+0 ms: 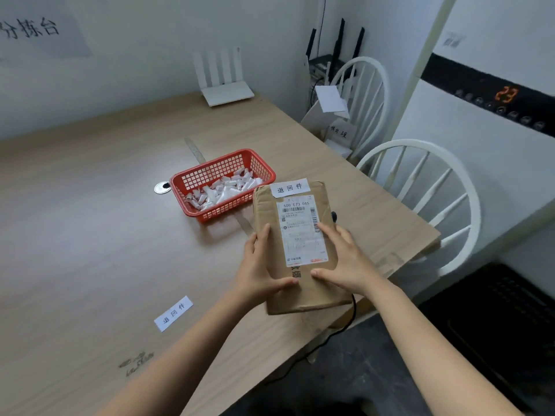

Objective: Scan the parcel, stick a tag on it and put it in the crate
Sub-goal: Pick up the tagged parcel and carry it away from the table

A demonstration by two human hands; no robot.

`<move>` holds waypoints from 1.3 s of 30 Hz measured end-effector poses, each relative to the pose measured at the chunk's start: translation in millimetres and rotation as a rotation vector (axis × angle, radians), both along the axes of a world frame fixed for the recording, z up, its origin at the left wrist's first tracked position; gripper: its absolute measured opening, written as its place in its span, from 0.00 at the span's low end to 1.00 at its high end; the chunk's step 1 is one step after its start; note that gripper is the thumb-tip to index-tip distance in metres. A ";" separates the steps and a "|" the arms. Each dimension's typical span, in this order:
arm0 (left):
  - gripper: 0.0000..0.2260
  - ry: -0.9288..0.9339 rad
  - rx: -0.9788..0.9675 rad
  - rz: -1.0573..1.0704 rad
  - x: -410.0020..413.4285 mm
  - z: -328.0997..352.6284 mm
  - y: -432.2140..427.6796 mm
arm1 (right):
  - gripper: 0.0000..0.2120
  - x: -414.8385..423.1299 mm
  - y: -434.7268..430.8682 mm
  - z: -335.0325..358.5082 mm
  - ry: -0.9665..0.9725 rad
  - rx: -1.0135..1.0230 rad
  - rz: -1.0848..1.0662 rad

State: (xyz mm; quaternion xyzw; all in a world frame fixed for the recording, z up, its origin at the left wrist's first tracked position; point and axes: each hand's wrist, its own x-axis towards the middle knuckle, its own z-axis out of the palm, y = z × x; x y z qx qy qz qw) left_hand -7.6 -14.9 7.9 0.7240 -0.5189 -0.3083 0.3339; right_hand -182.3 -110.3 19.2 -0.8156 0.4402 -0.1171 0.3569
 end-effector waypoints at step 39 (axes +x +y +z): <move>0.53 -0.025 0.002 -0.983 -526.1 -11.8 -262.1 | 0.42 -531.1 -71.2 -20.8 -0.086 -0.008 -0.957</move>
